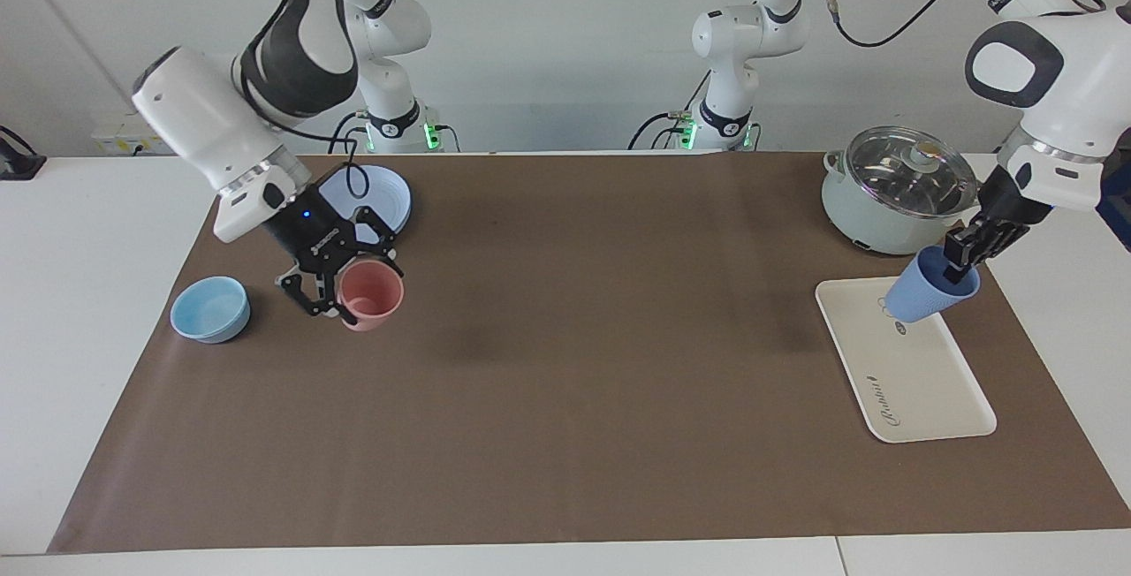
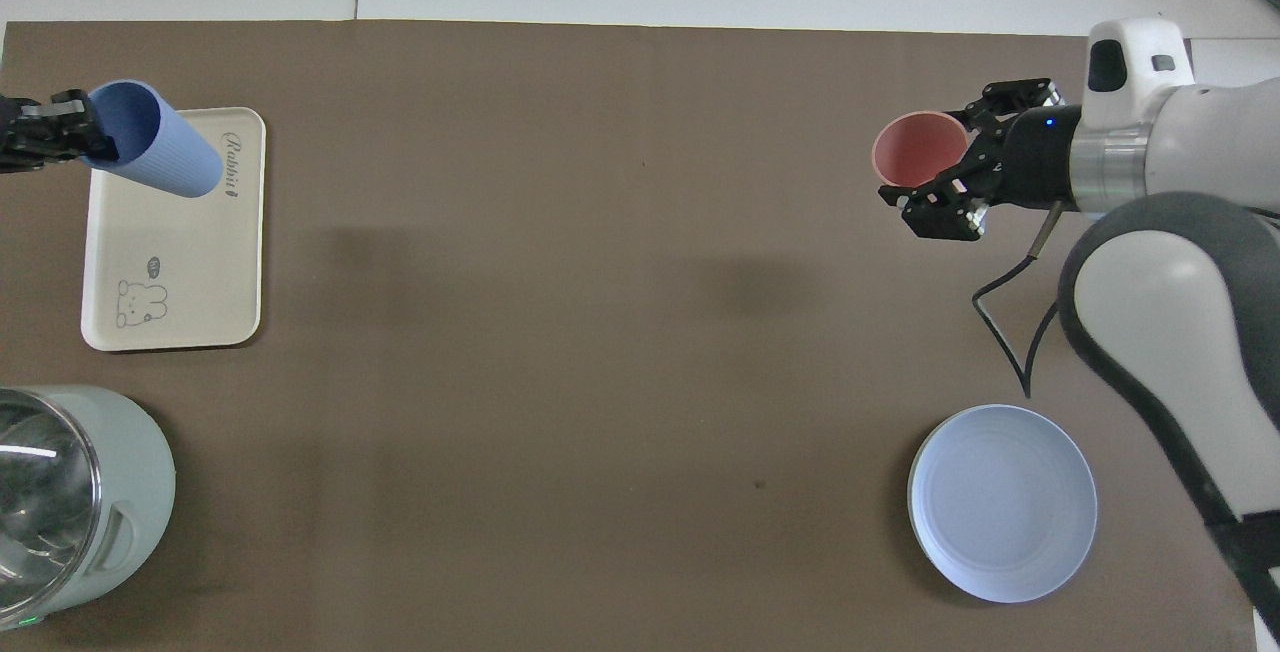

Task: Place cup on tray
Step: 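Carry the cup to the tray with the left gripper while the right retracts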

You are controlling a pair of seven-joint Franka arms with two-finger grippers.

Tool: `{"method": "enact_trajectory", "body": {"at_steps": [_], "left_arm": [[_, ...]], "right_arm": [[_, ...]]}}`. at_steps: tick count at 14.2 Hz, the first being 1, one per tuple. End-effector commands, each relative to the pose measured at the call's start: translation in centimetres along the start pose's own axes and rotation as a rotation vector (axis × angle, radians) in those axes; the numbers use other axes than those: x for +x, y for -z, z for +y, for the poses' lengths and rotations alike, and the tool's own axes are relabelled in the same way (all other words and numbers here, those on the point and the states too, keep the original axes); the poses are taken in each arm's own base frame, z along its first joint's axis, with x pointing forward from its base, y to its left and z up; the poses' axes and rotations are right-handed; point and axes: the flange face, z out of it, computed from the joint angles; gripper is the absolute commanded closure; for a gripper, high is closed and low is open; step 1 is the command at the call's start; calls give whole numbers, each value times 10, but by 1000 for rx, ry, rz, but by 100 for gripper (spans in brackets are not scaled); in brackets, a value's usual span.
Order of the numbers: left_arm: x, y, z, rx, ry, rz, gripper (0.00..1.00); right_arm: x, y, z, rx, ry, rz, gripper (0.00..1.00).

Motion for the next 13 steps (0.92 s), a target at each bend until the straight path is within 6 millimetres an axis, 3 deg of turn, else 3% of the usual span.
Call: {"method": "enact_trajectory", "body": {"at_steps": [1,3,5,7,8,9,13], "left_arm": [[-21,-37,-28,22,-68,16,100],[-30,-65,-48,26,-62,36,100],[-32,-79,-53,11,-56,32,100],[-30,-92,-63,-17,-34,34,100],[-29,-103,-69,-26,-31,35,100],[-28,-114,-77,-29,-27,41,100],[-22,-141,-90,-20,-34,69,100]], "right_arm": [[-10,-21,33,-25,-25,112,100],[-36,-24,57,-27,-79,126,100],[-48,-28,67,-18,-86,217,100],[-93,-38,88,40,-158,331,100],[-125,-52,101,73,-158,389,100],[-143,-58,111,78,-115,450,100],[-168,-69,110,96,-69,476,100]]}}
